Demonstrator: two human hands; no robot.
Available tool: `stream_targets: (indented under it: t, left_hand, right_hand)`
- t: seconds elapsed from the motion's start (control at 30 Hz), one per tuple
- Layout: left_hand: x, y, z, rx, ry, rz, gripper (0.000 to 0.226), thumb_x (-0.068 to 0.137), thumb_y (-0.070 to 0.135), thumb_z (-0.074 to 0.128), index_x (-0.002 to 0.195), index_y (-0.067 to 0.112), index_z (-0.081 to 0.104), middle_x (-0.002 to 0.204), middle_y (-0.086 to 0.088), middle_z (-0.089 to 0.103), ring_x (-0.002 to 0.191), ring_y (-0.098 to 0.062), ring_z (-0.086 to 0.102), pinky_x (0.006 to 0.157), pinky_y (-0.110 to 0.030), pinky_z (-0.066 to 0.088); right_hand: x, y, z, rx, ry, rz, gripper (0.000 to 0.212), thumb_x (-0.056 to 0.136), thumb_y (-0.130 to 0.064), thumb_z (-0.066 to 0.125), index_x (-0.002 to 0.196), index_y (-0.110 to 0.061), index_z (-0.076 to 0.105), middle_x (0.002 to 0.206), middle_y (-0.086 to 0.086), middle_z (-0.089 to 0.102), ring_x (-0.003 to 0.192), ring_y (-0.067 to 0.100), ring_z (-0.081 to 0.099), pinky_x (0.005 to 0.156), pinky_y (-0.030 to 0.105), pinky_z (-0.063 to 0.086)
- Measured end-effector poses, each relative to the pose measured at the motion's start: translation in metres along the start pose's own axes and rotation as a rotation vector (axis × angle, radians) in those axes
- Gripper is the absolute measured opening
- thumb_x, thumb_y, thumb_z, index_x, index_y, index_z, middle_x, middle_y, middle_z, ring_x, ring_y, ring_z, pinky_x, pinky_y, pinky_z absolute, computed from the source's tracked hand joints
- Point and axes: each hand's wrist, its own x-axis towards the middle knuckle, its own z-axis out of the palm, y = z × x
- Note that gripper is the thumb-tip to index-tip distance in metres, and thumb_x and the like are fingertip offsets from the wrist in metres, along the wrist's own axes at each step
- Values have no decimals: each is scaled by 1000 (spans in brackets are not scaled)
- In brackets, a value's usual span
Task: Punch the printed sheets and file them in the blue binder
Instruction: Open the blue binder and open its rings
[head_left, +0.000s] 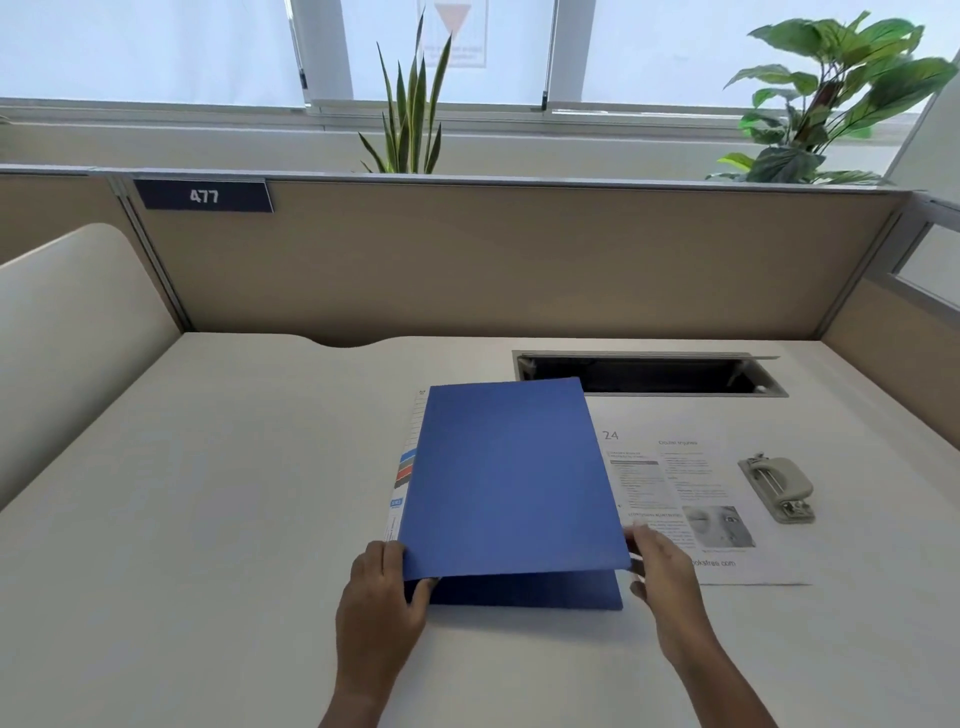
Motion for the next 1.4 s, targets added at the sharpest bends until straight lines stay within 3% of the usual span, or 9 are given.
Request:
stream_targets:
  t: [0.13,0.27,0.37,0.7,0.8,0.97,1.23,1.33,1.4]
  left_hand:
    - [1,-3,-6,-36,34,-42,29,77,34,40,80,10,57,67,-2,62,53,-20,59,38,-16,39]
    - [0,-5,-9,-187,80,-196,25,83,28,43,77,8,57,64,-1,61,49,-16,48,42,-8,27]
    - [-1,-5,-11,-296,110,-298,25,95,22,43,71,15,47,56,-2,54,47,-20,48,43,-21,34]
    - [-8,-24,-13,-653,239,-811,41,98,24,35,69,0,50,82,-13,59,69,-34,57,57,-29,46]
    - [-9,-39,-12,-743,133,-939,49,98,32,35,60,6,51,64,-15,64,53,-29,63,61,-38,54]
    - [-8,-49,-29,-586,-256,-1026,75,97,46,21,55,-4,58,42,-17,60,33,-22,50,41,-20,40]
    - [37,-25,-54,-413,-804,-910,66,100,38,20,60,0,57,35,-5,60,29,-12,56,35,-14,42]
    - [56,-8,-54,-545,-621,-700,49,98,32,35,67,4,60,50,-7,67,45,-18,64,50,-25,52]
    - [65,-4,-48,-325,-412,-416,28,95,28,44,87,10,63,87,-9,73,87,-24,68,77,-32,51]
  right_hand:
    - [-5,-23,17,108,-83,-118,37,99,-23,34,77,-13,62,76,6,65,71,18,60,55,18,50]
    - [10,4,47,-570,-311,-185,28,97,-26,40,112,-11,59,113,10,62,108,26,58,84,26,47]
    - [16,26,65,-977,-435,-193,54,93,-40,46,141,-17,34,144,9,38,132,24,39,106,29,33]
    - [12,31,83,-1375,-435,-261,77,80,-48,62,143,-29,23,145,16,25,134,30,28,106,35,36]
    - [12,32,82,-1376,-431,-261,77,79,-49,62,142,-29,24,143,15,28,132,30,30,105,35,38]
    - [11,31,82,-1378,-425,-264,77,79,-50,62,142,-29,24,144,14,27,132,29,30,105,35,38]
    - [12,30,83,-1385,-424,-250,76,78,-50,62,141,-29,25,141,12,30,130,27,32,101,34,40]
    - [13,29,82,-1375,-441,-239,75,78,-48,63,141,-30,27,139,11,31,129,26,33,101,34,40]
    - [15,26,82,-1360,-445,-224,72,78,-46,64,140,-29,30,138,11,32,128,27,34,100,34,40]
